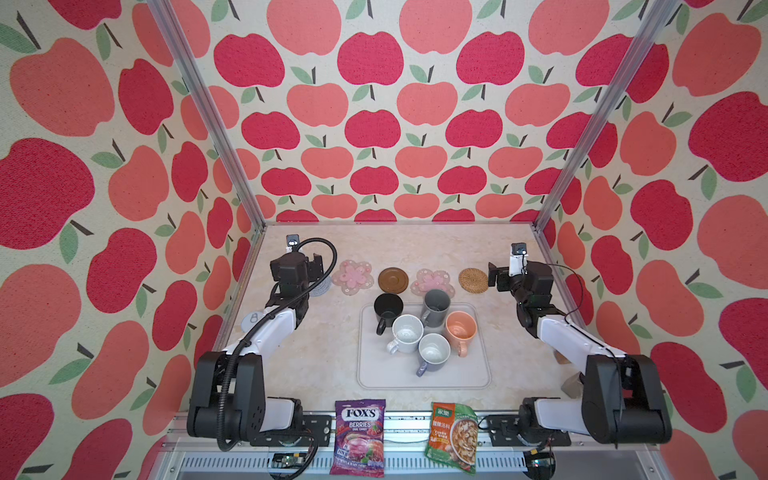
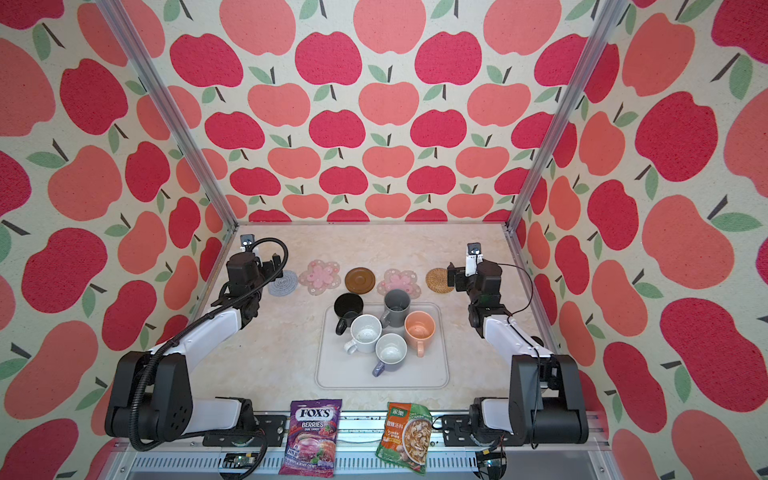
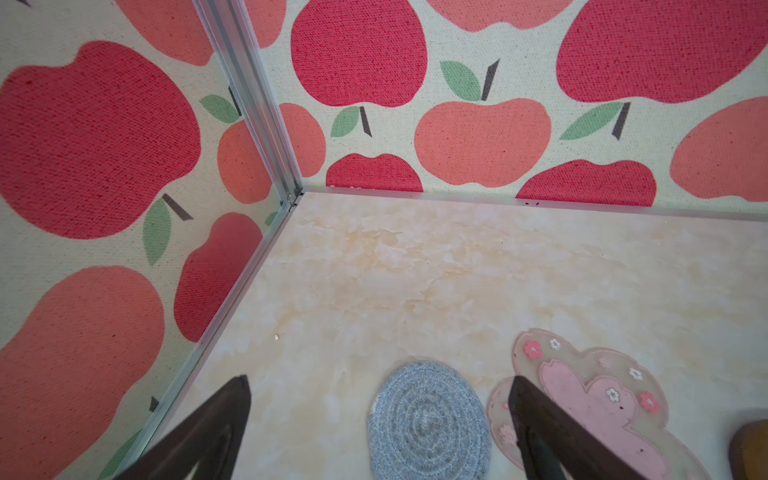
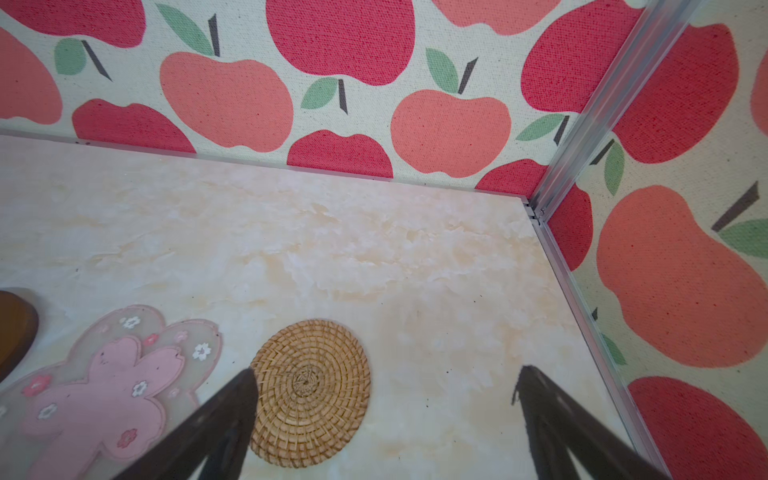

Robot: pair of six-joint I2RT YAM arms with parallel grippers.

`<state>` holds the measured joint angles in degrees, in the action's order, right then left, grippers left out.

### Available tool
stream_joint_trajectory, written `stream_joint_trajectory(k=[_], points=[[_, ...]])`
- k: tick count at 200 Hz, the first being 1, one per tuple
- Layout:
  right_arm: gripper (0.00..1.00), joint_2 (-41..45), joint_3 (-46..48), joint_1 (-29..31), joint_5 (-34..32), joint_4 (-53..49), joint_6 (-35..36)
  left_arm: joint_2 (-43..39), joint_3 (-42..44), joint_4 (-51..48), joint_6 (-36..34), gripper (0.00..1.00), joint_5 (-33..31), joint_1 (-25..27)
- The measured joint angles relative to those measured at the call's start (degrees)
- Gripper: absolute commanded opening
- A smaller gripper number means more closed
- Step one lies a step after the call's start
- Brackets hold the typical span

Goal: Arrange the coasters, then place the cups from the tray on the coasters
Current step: 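Raise both arms and move the grippers forward toward the coaster row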

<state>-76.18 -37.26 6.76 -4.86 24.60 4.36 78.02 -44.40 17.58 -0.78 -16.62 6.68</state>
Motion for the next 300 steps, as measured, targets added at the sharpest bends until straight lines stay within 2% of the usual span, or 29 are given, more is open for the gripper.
stream_joint_trajectory(k=[33,56,78,100,162,190,221,236,272,300], points=[[0.99,-0.3,-6.1,1.9,-0.9,-7.6,0.1,0.1,-4.0,-2.8,-0.3,0.99,-2.7,4.4],[0.97,-1.3,-10.4,2.4,-1.9,-11.7,-0.3,0.1,-6.6,-6.3,1.3,0.99,-1.7,5.7],[0.94,-2.2,-13.0,2.5,-2.2,-15.5,-2.2,0.7,-10.7,-11.6,4.7,0.99,-0.2,5.6],[0.87,-3.7,-15.1,2.5,-2.8,-19.5,-5.1,2.0,-13.8,-14.6,8.5,0.99,2.5,5.0],[0.79,-10.9,-19.8,2.5,-3.1,-29.1,-12.5,5.7,-15.6,-21.3,17.0,0.99,5.2,3.3],[0.79,-11.8,-19.9,2.6,-2.5,-30.7,-14.7,6.0,-18.4,-25.7,24.0,0.99,6.7,0.1],[0.80,-11.8,-20.3,3.1,-1.8,-31.2,-15.9,1.4,-11.2,-22.9,31.5,0.99,11.4,-6.9],[0.80,-11.8,-20.8,3.5,-1.5,-31.4,-16.1,1.0,-10.4,-23.3,32.1,0.99,12.9,-8.3],[0.80,-12.5,-22.8,6.1,-1.0,-33.2,-15.9,1.9,-11.0,-23.8,29.9,1.00,16.7,-7.2],[0.80,-14.7,-25.6,9.8,-1.0,-35.0,-14.9,4.0,-11.7,-24.8,28.4,0.91,19.0,-6.6]])
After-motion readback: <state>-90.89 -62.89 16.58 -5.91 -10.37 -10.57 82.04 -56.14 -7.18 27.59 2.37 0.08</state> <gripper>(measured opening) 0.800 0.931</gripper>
